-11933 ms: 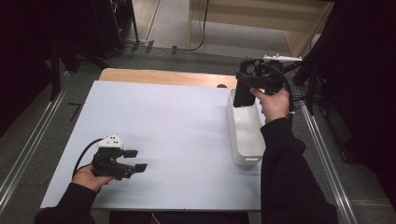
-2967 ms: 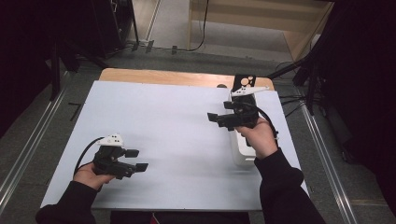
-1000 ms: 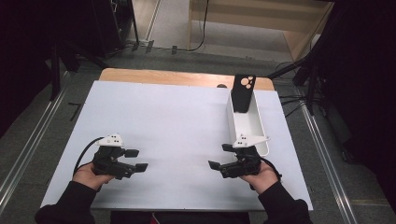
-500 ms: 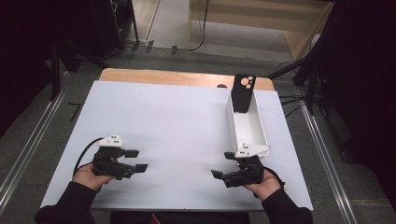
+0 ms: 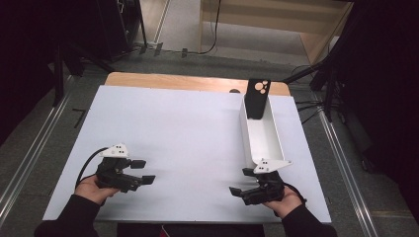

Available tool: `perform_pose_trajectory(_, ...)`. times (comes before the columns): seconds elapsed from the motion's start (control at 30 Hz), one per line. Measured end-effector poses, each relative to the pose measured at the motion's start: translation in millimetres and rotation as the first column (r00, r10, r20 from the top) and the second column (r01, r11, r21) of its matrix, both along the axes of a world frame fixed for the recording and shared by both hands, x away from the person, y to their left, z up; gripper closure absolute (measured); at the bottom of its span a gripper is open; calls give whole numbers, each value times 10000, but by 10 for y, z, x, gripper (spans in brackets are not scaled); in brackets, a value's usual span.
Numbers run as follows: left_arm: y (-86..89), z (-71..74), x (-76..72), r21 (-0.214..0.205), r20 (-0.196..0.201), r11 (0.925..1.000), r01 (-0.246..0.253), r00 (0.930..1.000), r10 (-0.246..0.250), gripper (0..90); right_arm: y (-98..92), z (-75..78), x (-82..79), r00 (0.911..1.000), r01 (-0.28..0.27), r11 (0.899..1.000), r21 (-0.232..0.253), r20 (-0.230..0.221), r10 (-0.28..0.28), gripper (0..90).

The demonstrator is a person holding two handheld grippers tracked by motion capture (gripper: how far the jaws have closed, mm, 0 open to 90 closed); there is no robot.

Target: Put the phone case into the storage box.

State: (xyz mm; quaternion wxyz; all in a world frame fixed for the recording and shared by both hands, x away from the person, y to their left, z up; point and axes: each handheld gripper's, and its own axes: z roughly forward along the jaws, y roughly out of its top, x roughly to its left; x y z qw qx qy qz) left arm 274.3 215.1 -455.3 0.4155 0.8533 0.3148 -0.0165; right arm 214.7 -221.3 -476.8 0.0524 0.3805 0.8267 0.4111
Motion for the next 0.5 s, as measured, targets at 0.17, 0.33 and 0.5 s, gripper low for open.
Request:
perform_pose_trajectory(0.17,-2,-1,-17,18,33,10000,47,10000,-47,276,-70,-34,-15,10000,76,9999,-69,19,-76,145)
perform_pose_trajectory(0.33,-6,-3,-26,5,13,10000,87,10000,-87,276,-136,-53,-25,9998,190,9997,-171,61,-189,145)
perform_pose_trajectory(0.5,-7,-5,-39,-28,14,10000,78,10000,-78,276,-184,-66,-32,9998,204,9996,-187,41,-203,145)
